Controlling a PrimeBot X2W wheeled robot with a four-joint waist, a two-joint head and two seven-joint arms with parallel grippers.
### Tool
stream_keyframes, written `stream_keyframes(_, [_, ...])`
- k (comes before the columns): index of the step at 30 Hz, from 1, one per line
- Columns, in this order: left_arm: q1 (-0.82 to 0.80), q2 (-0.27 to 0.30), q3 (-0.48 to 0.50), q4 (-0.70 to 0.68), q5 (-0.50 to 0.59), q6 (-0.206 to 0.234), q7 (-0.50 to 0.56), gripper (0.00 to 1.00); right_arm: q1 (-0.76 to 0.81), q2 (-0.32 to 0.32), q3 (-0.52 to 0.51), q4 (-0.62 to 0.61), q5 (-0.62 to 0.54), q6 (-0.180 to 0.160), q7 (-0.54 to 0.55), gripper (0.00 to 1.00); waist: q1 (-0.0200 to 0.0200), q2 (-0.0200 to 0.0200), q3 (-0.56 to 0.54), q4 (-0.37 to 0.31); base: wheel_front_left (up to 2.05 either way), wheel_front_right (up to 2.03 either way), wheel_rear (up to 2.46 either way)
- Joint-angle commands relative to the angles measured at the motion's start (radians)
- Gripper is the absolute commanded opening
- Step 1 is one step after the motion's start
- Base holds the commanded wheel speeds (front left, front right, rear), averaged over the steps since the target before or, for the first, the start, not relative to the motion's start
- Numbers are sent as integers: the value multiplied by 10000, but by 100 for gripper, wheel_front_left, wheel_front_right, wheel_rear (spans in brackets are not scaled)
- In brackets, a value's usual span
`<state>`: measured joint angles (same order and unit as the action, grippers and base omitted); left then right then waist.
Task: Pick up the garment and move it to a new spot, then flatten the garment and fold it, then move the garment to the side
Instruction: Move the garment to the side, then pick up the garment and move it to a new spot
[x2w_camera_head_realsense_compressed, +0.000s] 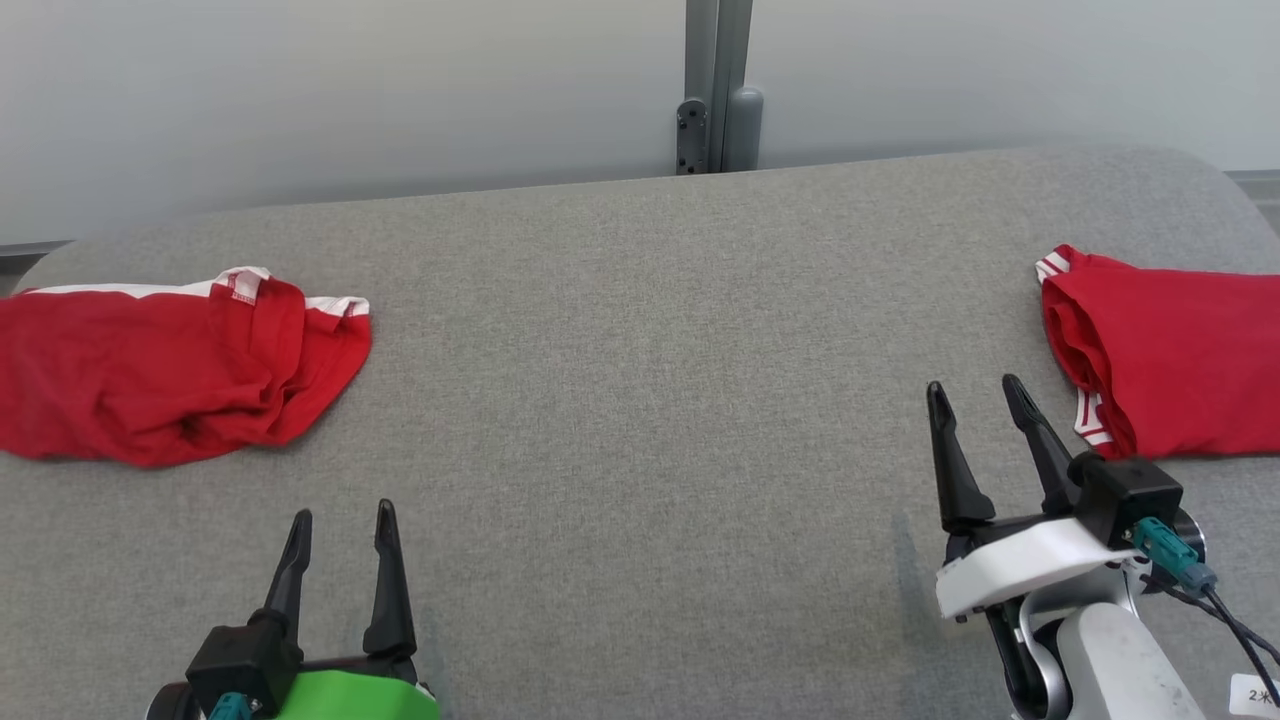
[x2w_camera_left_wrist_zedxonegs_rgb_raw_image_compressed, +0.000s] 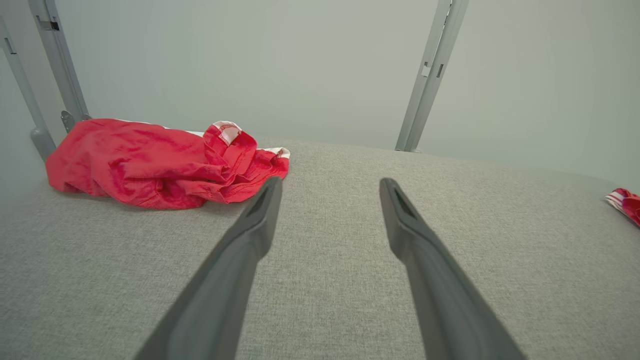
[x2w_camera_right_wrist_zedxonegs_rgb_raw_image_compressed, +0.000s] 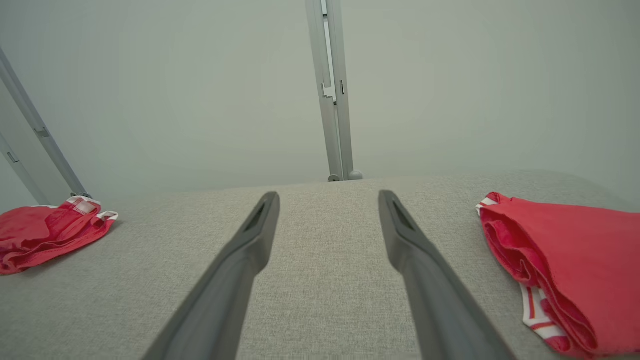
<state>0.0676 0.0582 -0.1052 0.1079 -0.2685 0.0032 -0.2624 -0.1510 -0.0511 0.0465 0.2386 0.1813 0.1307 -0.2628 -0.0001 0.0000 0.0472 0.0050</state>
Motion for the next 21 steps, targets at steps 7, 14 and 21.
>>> stream_keyframes(7, [277,-55,94,-64,141,-77,-31,100,554,-3,71,-173,332,0,-27,100,1,0,-251,-19,0,0,0])
stream_keyframes(14, [355,-71,73,-81,198,-112,-32,100,692,0,76,-98,431,-1,-27,100,1,0,-388,-40,0,0,0])
stream_keyframes(21, [323,-74,-23,-48,68,-53,-32,100,745,-1,105,-162,446,0,-27,100,1,0,-398,9,0,0,0])
